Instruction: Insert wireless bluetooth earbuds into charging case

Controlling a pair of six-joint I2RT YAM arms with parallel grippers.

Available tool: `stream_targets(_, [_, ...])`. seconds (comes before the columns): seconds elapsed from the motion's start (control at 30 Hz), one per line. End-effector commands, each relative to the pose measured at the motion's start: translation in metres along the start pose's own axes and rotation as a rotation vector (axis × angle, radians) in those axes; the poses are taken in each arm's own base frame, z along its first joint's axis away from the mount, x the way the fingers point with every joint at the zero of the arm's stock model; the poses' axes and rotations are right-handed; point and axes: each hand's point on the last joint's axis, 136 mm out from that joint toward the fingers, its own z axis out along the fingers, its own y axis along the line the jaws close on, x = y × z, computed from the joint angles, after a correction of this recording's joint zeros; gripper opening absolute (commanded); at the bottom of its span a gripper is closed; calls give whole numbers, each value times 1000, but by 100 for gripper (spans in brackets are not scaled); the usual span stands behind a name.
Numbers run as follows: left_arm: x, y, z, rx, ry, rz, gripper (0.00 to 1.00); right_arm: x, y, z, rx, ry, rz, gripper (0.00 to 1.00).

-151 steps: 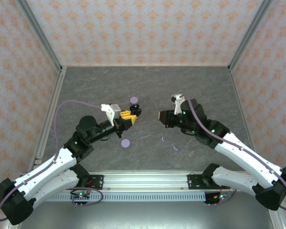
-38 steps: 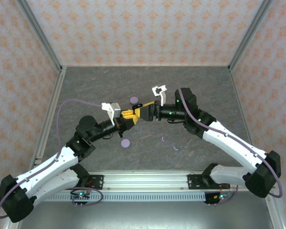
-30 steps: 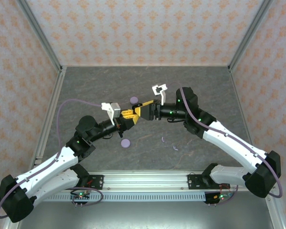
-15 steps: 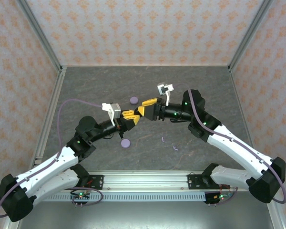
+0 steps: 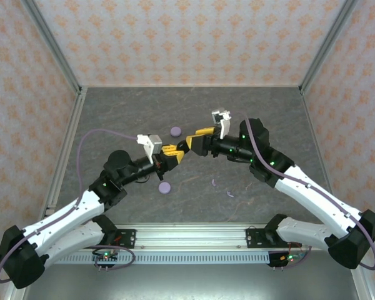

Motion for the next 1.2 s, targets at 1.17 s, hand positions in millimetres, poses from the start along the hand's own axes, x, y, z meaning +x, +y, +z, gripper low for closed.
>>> stream_targets(1.17, [145, 180, 126, -592, 632, -319, 4, 63, -177, -101, 820, -123, 98, 99])
